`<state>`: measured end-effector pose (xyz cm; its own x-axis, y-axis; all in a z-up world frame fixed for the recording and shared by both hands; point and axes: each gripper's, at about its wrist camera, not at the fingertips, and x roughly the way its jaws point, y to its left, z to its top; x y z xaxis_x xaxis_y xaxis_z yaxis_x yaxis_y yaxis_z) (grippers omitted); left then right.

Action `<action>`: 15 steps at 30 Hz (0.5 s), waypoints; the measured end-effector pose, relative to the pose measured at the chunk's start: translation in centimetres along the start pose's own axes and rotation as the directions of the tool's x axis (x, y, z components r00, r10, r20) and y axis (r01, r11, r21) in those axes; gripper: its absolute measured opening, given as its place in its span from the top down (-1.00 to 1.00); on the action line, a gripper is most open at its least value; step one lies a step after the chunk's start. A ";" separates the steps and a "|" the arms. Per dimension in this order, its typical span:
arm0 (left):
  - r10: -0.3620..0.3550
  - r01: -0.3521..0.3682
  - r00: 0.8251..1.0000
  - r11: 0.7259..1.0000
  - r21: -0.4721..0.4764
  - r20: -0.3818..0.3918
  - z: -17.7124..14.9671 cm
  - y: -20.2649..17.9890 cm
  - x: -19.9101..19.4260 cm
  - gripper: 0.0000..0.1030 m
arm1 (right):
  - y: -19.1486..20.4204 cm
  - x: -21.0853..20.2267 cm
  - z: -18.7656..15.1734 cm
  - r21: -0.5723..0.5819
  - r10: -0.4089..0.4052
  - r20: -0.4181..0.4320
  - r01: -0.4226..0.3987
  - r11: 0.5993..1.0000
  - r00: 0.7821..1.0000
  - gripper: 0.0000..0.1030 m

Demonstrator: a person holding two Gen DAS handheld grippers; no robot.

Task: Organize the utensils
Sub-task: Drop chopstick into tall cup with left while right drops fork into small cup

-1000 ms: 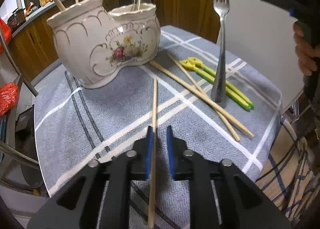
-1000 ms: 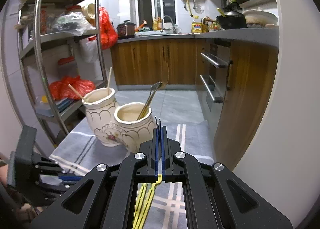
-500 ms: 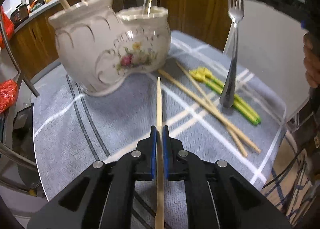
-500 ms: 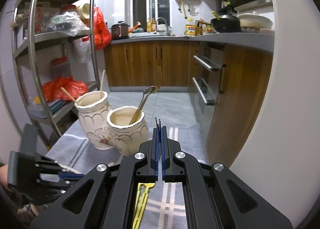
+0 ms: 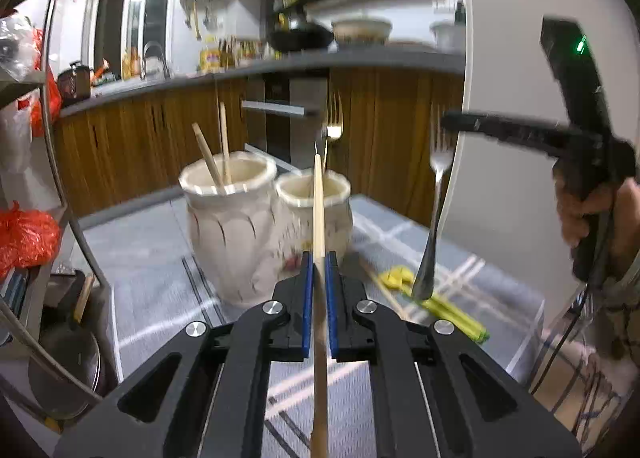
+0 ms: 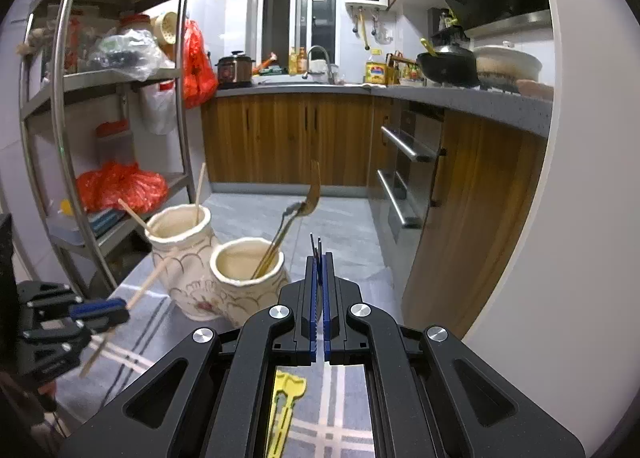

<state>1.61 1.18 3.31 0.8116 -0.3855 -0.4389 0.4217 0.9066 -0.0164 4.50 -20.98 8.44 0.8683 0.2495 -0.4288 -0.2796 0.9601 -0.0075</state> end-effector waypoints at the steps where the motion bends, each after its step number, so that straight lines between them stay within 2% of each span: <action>1: 0.003 -0.003 1.000 1.000 -0.003 0.028 0.2 0.1 -0.3 0.89 | 0.1 -0.1 0.2 0.001 0.000 0.008 0.000 1.000 1.000 0.94; 5: 0.009 -0.006 0.990 1.000 -0.016 0.138 1.0 0.4 -2.0 0.89 | 0.3 -0.2 1.0 -0.008 0.005 0.026 -0.004 1.000 1.000 0.94; 11: 0.027 -0.008 0.956 0.998 -0.067 0.291 2.8 1.7 -4.4 0.89 | 0.6 -0.6 3.0 -0.020 0.011 0.069 -0.010 1.000 0.998 0.94; 15: 0.056 -0.020 0.938 0.994 -0.107 0.342 4.3 3.4 -5.0 0.89 | 0.5 -0.6 4.5 -0.015 0.015 0.097 -0.014 1.000 0.995 0.94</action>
<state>0.69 5.43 9.37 0.9230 -0.3700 -0.1055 0.3598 0.9272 -0.1039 5.71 -20.09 12.75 0.8995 0.2749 -0.3396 -0.2974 0.9546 -0.0149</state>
